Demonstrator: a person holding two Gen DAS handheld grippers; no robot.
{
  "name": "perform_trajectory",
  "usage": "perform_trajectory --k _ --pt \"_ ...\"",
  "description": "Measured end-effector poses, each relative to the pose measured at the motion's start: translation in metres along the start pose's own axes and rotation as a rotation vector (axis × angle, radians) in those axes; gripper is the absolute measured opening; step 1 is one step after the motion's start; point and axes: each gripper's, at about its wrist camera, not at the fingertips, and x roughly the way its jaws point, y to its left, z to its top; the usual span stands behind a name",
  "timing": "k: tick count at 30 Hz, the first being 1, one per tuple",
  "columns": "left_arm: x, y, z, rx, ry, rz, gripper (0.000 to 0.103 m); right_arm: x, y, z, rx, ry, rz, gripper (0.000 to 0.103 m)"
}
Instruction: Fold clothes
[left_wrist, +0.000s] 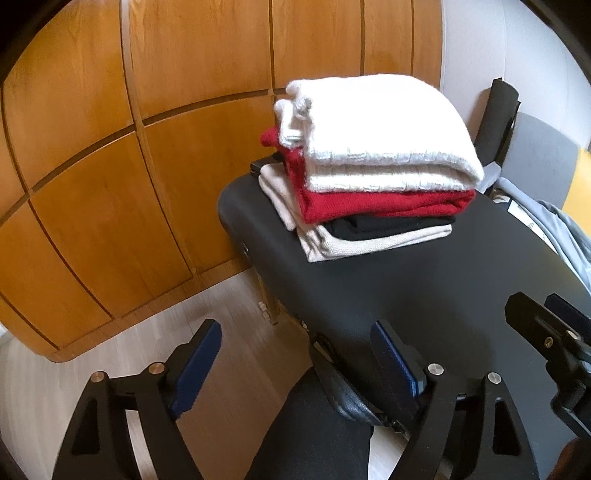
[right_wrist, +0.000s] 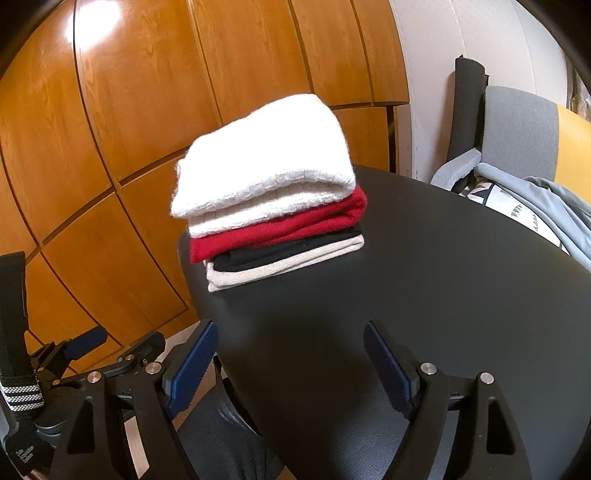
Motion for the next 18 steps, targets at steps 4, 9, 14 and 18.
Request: perform_trajectory --k 4,9,14,18 --pt "-0.0001 0.0015 0.0 -0.009 0.007 -0.004 0.084 0.0 0.0011 -0.0006 0.0 0.002 0.002 0.083" --pt "0.0001 0.002 -0.0008 -0.014 0.017 -0.006 0.084 -0.0008 0.0014 -0.001 -0.003 0.002 0.004 0.083" --pt "-0.0004 -0.0001 -0.0012 -0.007 0.017 -0.006 0.084 -0.0005 -0.0004 -0.002 0.001 0.005 0.003 0.083" --pt "-0.0014 -0.0032 -0.0018 0.002 0.015 -0.006 0.084 -0.0014 -0.0029 -0.0027 0.005 0.006 0.001 0.083"
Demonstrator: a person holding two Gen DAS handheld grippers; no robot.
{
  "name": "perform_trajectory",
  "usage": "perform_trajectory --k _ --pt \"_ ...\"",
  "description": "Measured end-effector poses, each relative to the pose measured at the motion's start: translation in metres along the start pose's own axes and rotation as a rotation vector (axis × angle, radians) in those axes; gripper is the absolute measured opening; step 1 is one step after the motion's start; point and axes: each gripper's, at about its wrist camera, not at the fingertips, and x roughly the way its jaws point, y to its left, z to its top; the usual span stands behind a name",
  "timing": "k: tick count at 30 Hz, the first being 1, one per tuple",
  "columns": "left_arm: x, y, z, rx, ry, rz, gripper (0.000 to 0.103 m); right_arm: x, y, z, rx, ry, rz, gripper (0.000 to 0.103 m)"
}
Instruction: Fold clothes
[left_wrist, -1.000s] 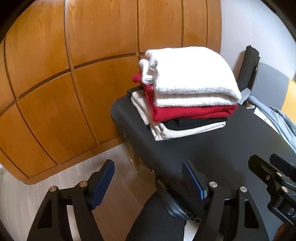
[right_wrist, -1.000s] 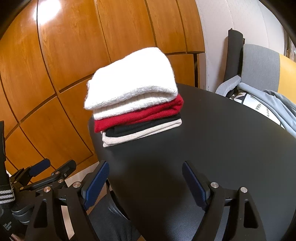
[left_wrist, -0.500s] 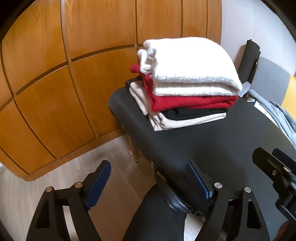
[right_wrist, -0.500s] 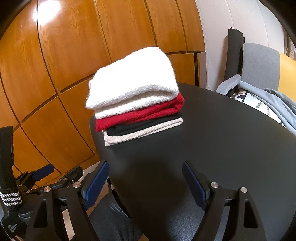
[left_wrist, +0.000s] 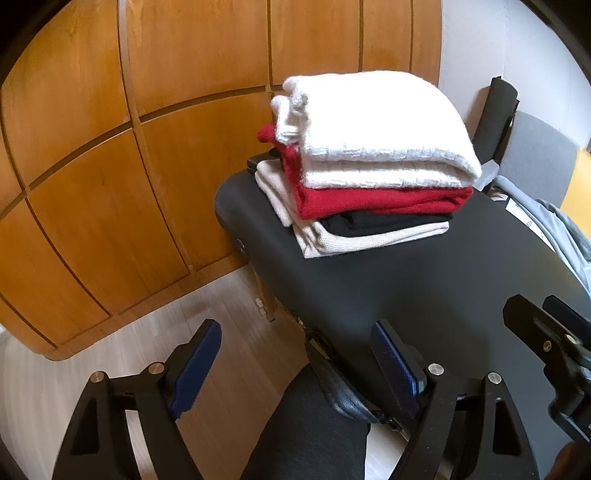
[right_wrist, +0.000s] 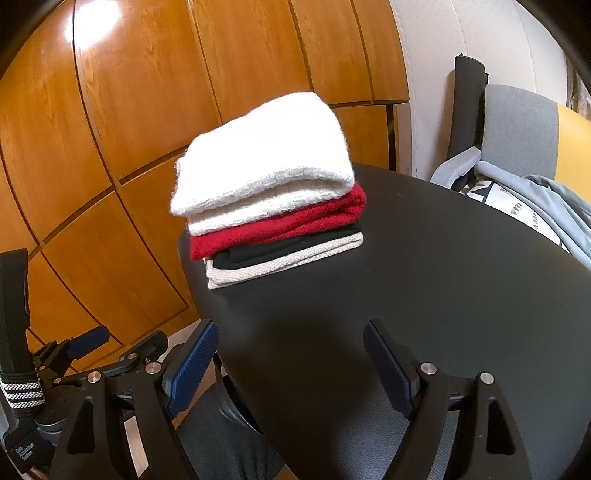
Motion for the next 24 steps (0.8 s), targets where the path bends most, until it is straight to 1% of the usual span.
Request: perform_trajectory --k 16,24 --pt "0.001 -0.011 -0.003 0.026 0.018 -0.013 0.084 -0.005 -0.012 -0.003 0.032 -0.006 -0.007 0.083" --pt "-0.004 -0.022 -0.005 0.047 0.012 -0.05 0.084 -0.015 -0.016 -0.004 0.027 -0.013 -0.026 0.083"
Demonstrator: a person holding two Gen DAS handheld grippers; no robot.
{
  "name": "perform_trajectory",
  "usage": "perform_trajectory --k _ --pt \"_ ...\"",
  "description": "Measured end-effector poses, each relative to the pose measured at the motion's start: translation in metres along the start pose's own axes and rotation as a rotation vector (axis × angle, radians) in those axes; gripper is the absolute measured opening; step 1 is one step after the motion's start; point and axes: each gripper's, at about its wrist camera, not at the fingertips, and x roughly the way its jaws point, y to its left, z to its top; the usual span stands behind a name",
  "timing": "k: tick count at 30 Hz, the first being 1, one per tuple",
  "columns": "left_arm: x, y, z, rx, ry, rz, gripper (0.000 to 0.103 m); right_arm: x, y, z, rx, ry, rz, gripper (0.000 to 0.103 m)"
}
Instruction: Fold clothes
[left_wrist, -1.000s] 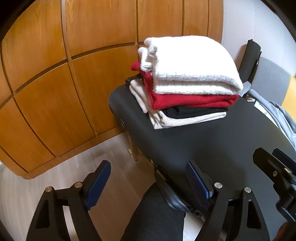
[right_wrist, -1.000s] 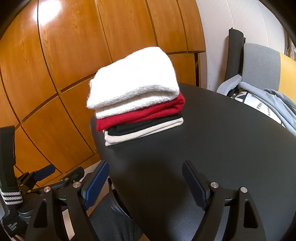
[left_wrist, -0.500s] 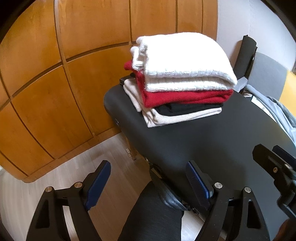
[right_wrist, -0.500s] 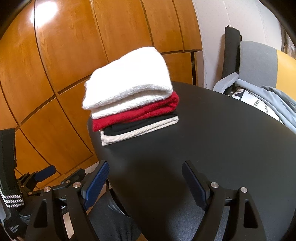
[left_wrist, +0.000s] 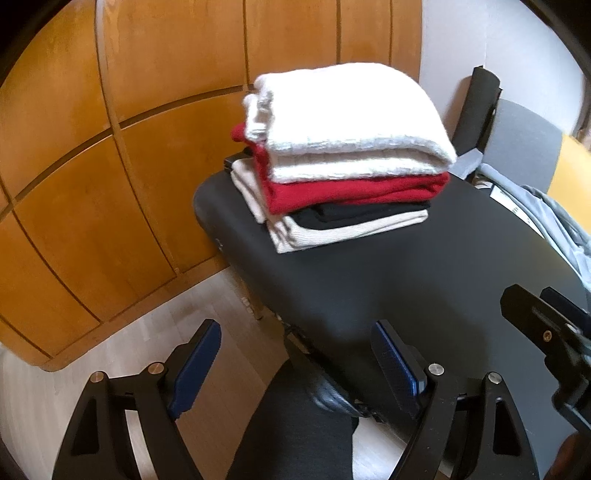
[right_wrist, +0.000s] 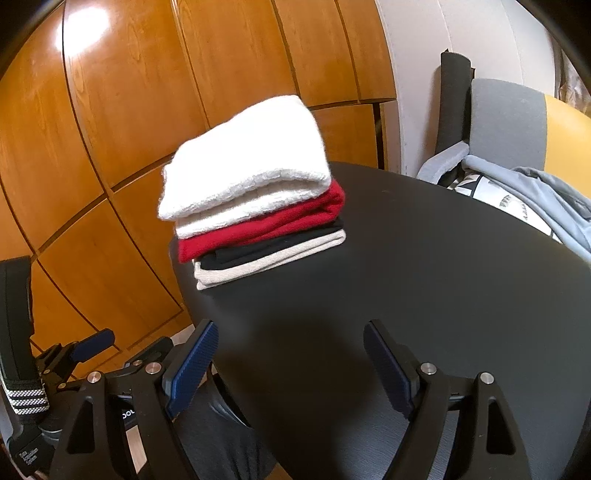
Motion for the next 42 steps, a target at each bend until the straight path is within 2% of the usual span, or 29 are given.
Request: perform_trajectory --k 8,16,22,29,42 --pt "-0.008 -0.037 0.004 0.091 -0.022 -0.061 0.084 -0.037 -0.025 0.001 0.047 -0.053 -0.07 0.083" --pt "-0.029 -0.08 0.002 0.183 -0.051 -0.147 0.084 -0.064 -0.055 -0.01 0.115 -0.068 -0.145 0.083" --pt "-0.038 -0.102 -0.001 0.214 -0.049 -0.191 0.084 -0.078 -0.075 -0.02 0.159 -0.074 -0.192 0.083" --pt "-0.042 -0.111 -0.008 0.229 -0.037 -0.204 0.084 -0.086 -0.086 -0.026 0.188 -0.08 -0.207 0.083" --pt "-0.043 -0.109 -0.009 0.217 -0.024 -0.206 0.084 -0.083 -0.082 -0.026 0.178 -0.071 -0.189 0.083"
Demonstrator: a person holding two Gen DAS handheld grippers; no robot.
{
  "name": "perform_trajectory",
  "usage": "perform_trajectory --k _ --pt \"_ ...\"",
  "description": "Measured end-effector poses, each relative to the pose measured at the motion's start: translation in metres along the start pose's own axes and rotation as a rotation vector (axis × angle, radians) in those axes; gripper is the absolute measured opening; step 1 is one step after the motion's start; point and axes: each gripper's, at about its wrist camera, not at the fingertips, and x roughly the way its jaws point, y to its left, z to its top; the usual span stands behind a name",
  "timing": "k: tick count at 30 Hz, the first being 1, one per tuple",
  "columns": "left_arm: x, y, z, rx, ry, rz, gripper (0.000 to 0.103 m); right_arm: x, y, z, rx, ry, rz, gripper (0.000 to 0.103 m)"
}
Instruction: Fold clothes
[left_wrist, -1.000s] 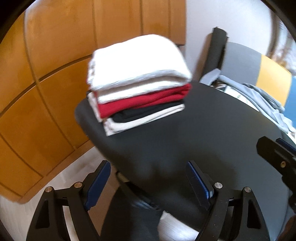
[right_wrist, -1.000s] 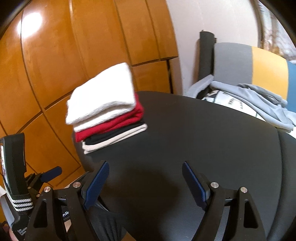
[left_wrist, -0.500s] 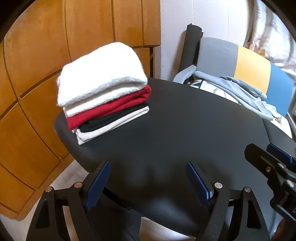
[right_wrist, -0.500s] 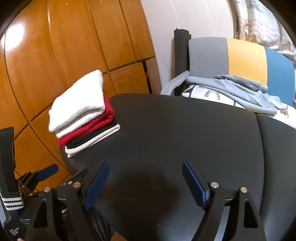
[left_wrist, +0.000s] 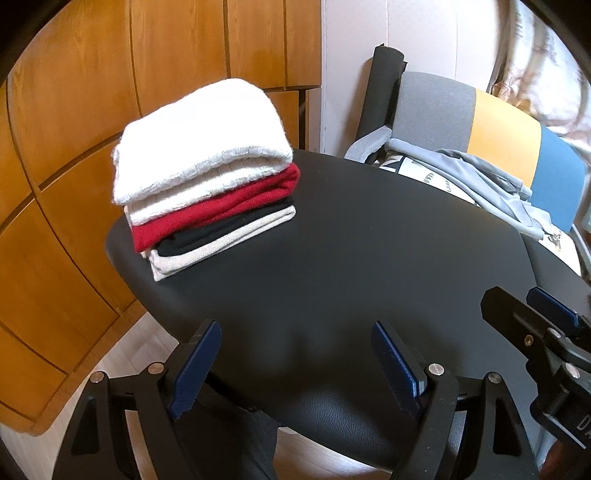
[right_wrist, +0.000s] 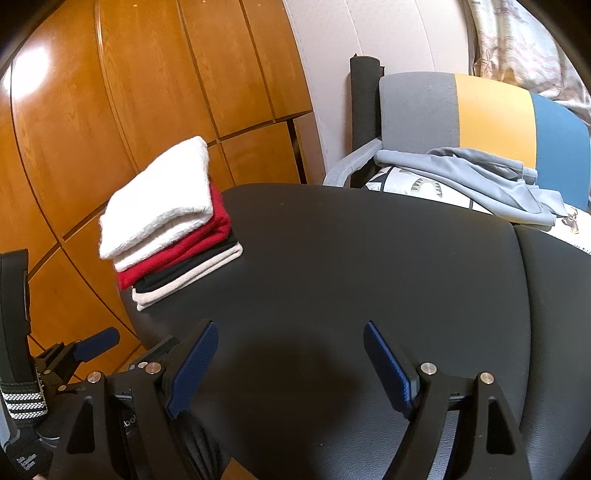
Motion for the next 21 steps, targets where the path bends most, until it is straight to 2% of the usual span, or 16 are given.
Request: perform_trajectory --k 21 --pt "0.003 0.023 0.0 -0.053 0.012 0.024 0.084 0.007 0.022 0.0 -0.042 0.014 0.037 0.083"
